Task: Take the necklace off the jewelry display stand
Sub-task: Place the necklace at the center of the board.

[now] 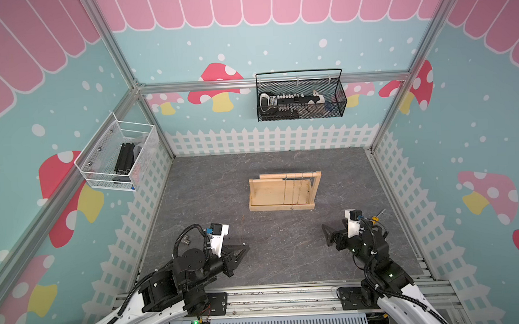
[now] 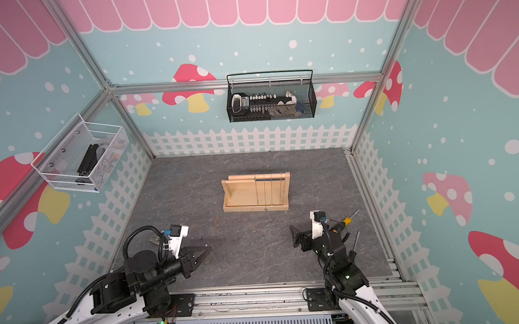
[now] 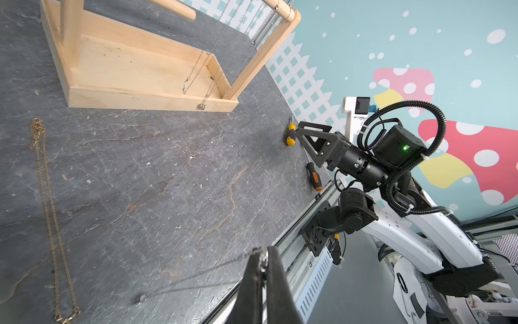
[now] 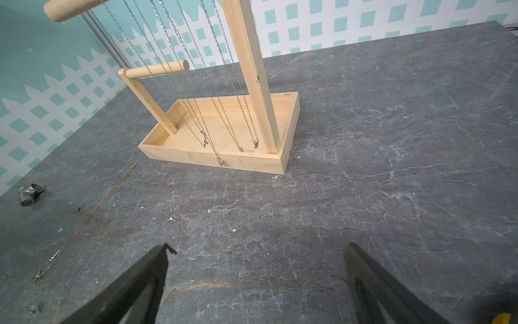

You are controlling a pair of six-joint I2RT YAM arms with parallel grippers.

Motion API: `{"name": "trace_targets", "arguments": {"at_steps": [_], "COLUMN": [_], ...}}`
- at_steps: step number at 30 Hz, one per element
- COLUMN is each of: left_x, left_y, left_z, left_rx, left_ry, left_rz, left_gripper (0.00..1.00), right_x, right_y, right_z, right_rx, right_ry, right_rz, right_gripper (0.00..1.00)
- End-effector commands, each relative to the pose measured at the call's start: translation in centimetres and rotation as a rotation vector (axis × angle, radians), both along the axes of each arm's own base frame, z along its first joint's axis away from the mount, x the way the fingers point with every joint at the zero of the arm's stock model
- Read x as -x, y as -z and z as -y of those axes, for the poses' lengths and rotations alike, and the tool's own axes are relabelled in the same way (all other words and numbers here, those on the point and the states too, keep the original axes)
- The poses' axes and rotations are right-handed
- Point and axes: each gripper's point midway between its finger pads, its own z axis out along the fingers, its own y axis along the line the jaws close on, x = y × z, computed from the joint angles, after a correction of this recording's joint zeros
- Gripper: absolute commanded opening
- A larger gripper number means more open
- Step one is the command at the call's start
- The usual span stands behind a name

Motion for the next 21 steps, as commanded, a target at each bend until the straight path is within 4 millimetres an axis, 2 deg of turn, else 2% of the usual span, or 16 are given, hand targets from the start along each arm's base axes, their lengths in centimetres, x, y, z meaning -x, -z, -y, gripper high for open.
{"name": "trace_targets", "arguments": {"at_steps": [1, 7, 21], "left_x": [0.0, -0.4, -1.3], "left_y": [1.2, 2.0, 2.0], "left_z": [-0.5, -0.7, -0.7], "left_rx": [-0.014, -0.046, -0.058], "left_ry": [-0.022, -0.042, -0.084], "left_rz": [-0.026, -0.024, -0.01], "left_gripper": [0.0, 0.0, 0.01], "right_x": [-0.1, -0.1, -0.1], "right_y": [0.0, 0.0, -0.1], "right_z": [-0.2, -0.1, -0.1], "right_rx": [-0.001, -0.002, -0.004], "right_ry": [-0.004, -0.002, 0.0], "right_rz": [0.009, 0.01, 0.011], "right_gripper": [0.99, 0.99, 0.99]}}
